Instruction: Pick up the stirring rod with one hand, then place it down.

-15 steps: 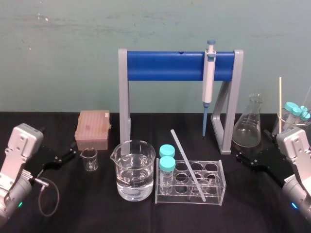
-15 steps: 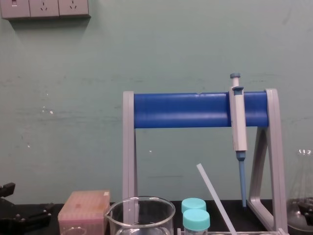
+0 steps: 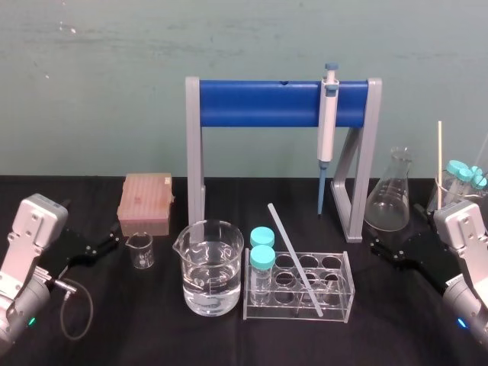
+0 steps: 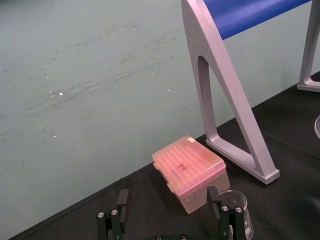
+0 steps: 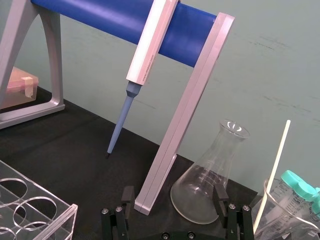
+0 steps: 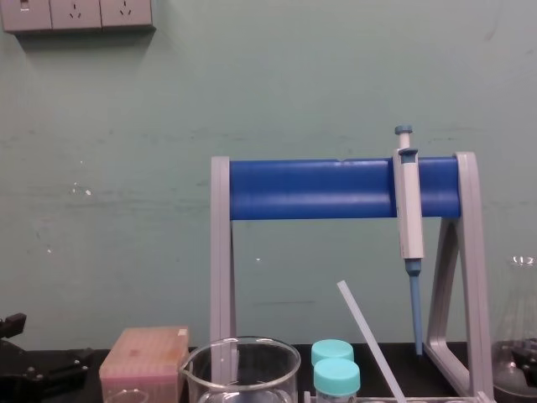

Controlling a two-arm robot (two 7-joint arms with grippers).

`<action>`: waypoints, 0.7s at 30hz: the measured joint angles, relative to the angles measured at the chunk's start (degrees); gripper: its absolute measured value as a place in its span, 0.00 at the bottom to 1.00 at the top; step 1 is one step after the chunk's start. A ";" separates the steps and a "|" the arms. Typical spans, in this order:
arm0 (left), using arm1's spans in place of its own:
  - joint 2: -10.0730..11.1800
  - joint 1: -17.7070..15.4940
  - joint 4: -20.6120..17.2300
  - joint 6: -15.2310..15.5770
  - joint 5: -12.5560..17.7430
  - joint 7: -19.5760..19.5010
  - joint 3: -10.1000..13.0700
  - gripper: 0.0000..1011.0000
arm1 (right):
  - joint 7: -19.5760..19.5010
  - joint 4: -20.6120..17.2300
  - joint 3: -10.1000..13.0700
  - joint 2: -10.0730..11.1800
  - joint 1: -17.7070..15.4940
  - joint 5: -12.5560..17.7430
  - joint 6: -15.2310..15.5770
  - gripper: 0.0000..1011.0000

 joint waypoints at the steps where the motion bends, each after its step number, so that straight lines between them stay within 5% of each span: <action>1: 0.00 0.00 0.00 0.00 0.00 0.00 0.00 0.99 | 0.00 0.00 0.00 0.00 0.00 0.00 0.00 0.99; 21: 0.00 0.00 0.00 0.00 0.00 0.00 0.00 0.99 | 0.00 0.00 0.00 0.00 0.00 0.00 0.00 0.99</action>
